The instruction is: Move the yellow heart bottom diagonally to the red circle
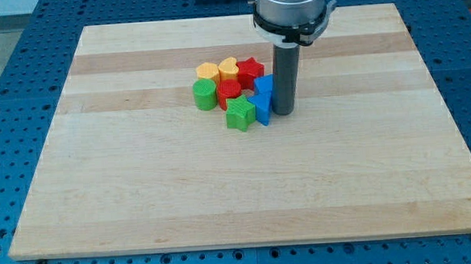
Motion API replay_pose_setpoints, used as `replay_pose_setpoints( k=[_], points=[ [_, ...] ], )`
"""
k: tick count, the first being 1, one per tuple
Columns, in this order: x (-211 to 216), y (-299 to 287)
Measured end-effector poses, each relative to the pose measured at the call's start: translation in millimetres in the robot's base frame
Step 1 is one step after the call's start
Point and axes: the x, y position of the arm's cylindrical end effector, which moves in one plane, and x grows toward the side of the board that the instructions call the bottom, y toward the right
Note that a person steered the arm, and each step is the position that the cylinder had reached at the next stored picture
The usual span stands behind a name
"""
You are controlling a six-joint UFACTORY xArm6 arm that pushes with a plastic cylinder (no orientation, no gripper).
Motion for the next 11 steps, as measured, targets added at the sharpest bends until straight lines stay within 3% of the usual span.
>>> replay_pose_setpoints(
  k=[1,3,4,6,8,11],
  points=[
    [-1,-10],
    [-68,-121],
    [-93,-105],
    [-102,-59],
    [-57,-12],
    [-150,-180]
  ],
)
